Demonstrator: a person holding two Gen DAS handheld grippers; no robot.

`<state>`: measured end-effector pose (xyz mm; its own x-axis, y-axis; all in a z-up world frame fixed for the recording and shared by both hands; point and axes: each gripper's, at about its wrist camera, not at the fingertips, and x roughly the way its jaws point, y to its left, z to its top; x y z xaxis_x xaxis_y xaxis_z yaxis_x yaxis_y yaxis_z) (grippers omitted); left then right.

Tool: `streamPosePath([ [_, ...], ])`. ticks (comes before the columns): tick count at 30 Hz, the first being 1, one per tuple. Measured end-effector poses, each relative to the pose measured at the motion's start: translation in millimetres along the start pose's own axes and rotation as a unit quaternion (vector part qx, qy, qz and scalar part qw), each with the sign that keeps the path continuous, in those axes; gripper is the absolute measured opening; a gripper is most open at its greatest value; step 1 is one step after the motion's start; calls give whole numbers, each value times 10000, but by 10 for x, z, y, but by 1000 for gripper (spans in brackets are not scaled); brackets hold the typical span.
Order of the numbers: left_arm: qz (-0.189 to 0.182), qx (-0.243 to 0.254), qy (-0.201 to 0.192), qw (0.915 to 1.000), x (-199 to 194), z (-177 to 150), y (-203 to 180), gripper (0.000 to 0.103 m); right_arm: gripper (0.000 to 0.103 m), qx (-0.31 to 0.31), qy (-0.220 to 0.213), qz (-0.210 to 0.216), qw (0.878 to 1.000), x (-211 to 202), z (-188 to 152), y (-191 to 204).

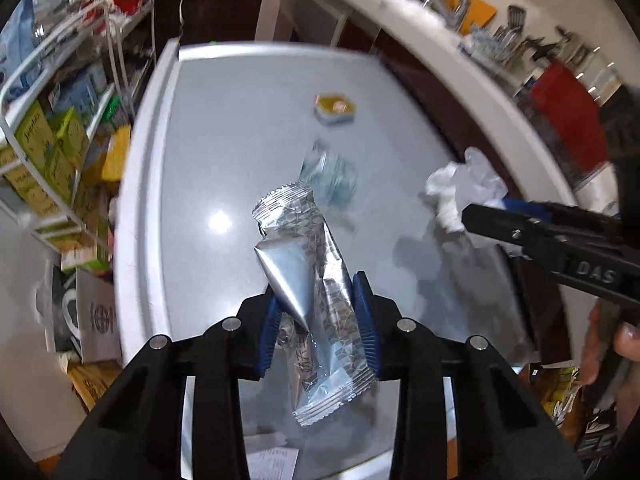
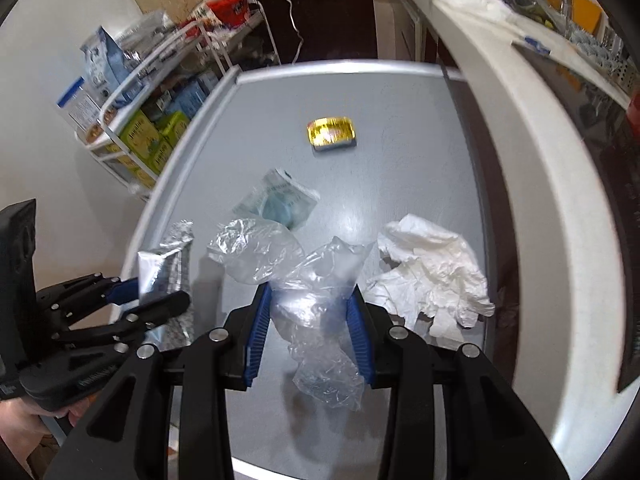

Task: Collect trash
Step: 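Lift foil packets with left tool while right tool lifts clear plastic bag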

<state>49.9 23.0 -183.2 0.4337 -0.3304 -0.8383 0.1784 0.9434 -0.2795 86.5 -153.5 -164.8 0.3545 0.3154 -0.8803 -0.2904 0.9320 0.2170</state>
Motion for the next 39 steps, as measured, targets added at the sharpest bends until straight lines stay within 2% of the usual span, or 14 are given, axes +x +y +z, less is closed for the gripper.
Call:
streamPosePath([
  [5,-227,139,-728,9970,-589,169,-80,36,37,-134,-502,167,9985,-490,41,102],
  [10,7,411,-1363,9898,-1006,257,-257,36,37,-300,-970,186,9947,-981,23,224],
  [15,102,543,-1767,9827,-1333,235,-358,36,37,-395,-1292,134,9907,-1361,-96,354],
  [28,19,1010,-2035,9739,-1860,-223,-599,36,37,-432,-1493,20,9878,-1919,-700,608],
  [39,-49,1250,-2163,9683,-2092,-471,-724,36,37,-470,-1637,-35,9854,-2177,-960,726],
])
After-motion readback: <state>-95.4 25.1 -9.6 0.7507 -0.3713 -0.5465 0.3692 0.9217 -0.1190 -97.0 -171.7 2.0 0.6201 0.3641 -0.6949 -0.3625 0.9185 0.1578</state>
